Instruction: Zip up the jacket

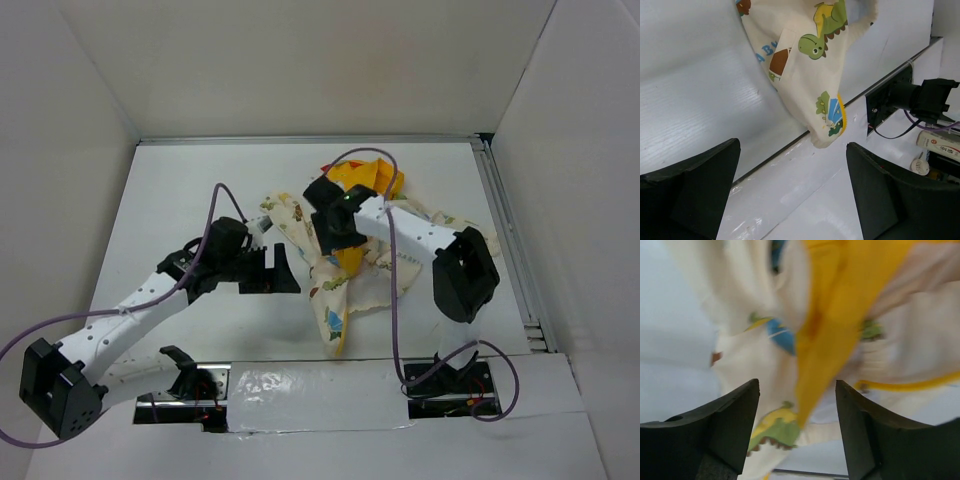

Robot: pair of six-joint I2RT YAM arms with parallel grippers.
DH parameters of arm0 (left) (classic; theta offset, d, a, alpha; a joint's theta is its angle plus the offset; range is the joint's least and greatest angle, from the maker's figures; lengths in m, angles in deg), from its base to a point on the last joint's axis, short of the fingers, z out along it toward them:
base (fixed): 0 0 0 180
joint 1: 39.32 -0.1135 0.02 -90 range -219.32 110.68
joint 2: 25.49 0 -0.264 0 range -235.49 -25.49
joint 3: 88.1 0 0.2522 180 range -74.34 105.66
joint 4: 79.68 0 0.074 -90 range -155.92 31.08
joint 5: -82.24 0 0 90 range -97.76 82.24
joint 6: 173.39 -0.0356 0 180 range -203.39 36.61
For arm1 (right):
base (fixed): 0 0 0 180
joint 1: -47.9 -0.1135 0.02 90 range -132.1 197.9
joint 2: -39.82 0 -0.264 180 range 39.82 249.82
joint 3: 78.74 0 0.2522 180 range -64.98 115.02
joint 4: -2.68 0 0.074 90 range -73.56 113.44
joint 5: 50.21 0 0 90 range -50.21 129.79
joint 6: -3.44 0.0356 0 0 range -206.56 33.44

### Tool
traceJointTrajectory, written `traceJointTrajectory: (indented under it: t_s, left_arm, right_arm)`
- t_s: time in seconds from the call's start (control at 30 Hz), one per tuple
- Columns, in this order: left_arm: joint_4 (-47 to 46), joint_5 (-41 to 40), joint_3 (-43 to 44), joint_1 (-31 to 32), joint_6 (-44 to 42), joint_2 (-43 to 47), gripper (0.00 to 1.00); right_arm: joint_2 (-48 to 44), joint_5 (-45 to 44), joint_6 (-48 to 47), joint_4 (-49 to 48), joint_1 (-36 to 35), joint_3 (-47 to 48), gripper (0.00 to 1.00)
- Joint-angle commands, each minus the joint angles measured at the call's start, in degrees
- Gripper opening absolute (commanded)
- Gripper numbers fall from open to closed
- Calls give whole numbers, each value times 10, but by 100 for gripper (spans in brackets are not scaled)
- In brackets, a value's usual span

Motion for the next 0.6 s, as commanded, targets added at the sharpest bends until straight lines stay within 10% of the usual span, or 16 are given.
traceJointTrajectory:
  t_s: [0.0, 0.37, 0.57]
  left_arm:
    - [-11, 20, -28, 3, 20, 18, 99]
    - [-93, 67, -51, 24, -10, -27, 99]
    - [-145, 93, -4, 50, -36, -111, 99]
  right_arm:
    - [-67, 96, 20, -114, -8, -49, 70]
    - [-406, 165, 52, -254, 70, -357, 74]
    - [-429, 133, 83, -264, 157, -415, 76]
